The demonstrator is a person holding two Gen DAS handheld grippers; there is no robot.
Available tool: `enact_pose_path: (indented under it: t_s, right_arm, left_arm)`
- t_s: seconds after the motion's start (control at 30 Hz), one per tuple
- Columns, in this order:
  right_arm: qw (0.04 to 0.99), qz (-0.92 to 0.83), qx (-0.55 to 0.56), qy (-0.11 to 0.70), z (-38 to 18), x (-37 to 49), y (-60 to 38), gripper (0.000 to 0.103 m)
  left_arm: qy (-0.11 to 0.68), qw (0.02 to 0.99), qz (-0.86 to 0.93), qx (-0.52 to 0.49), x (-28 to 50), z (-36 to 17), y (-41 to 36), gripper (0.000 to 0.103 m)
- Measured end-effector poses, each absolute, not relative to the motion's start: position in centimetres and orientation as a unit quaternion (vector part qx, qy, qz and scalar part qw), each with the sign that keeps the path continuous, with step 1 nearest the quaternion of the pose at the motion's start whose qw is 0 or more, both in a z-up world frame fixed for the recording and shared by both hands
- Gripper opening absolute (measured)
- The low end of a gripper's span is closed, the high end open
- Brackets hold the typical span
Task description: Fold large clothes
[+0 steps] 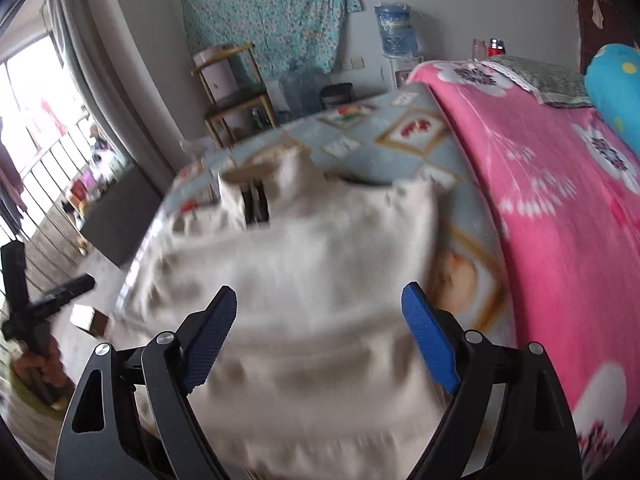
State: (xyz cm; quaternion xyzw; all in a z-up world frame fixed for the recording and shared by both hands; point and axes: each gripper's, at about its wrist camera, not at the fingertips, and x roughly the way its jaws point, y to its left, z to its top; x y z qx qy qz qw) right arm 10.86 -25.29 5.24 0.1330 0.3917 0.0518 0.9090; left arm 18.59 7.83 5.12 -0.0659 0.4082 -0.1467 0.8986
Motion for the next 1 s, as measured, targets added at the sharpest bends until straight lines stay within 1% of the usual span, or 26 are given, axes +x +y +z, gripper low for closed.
enact_pose_path:
  t_s: [0.13, 0.3, 0.4, 0.5, 0.63, 0.67, 0.7, 0.73, 0.77, 0.83, 0.9, 1.0]
  right_arm:
    - [0.905, 0.065, 0.131, 0.399, 6.6, 17.5, -25.2, 0.083]
    - [0.894, 0.076, 0.113, 0.428, 6.0, 25.9, -24.0, 0.083]
    - [0.879, 0.07, 0.099, 0.462, 4.2, 31.9, -23.1, 0.083]
    - [0.859, 0.061, 0.091, 0.501, 1.7, 36.9, -22.5, 0.083]
    - [0.829, 0.046, 0.076, 0.552, -2.0, 41.1, -22.1, 0.081]
    - [0.824, 0.043, 0.073, 0.56, -2.7, 41.3, -22.2, 0.078]
    - [0.818, 0.042, 0.07, 0.569, -3.4, 41.4, -22.4, 0.066]
    - [0.815, 0.051, 0.075, 0.573, -3.8, 41.2, -22.5, 0.056]
    - [0.813, 0.066, 0.083, 0.572, -3.7, 40.7, -22.6, 0.05]
    - [0.818, 0.095, 0.084, 0.561, -2.9, 39.1, -22.6, 0.025]
    - [0.827, 0.112, 0.069, 0.546, -1.7, 37.2, -22.3, 0.014]
    - [0.84, 0.138, 0.049, 0.522, 0.0, 33.6, -21.8, 0.011]
  left_arm:
    - [0.392, 0.907, -0.148, -0.034, 23.7, 6.5, 5.4, 0.078]
    - [0.394, 0.906, -0.157, -0.012, 30.9, 6.6, 1.7, 0.078]
    - [0.41, 0.9, -0.149, 0.005, 36.6, 5.2, -1.2, 0.078]
    - [0.446, 0.882, -0.15, 0.024, 41.1, 2.9, -3.6, 0.078]
    - [0.495, 0.854, -0.157, 0.03, 44.7, -0.4, -5.2, 0.077]
    - [0.503, 0.849, -0.157, 0.03, 45.2, -1.2, -5.4, 0.068]
    - [0.508, 0.846, -0.155, 0.032, 45.6, -1.9, -5.5, 0.06]
    - [0.512, 0.843, -0.159, 0.03, 45.6, -2.3, -5.5, 0.044]
    - [0.514, 0.84, -0.171, 0.021, 45.4, -2.4, -5.5, 0.028]
    - [0.505, 0.84, -0.197, 0.018, 44.4, -2.0, -5.6, 0.014]
    - [0.476, 0.851, -0.218, 0.051, 42.4, -0.7, -6.2, 0.01]
    - [0.443, 0.858, -0.243, 0.094, 39.0, 1.2, -7.0, 0.009]
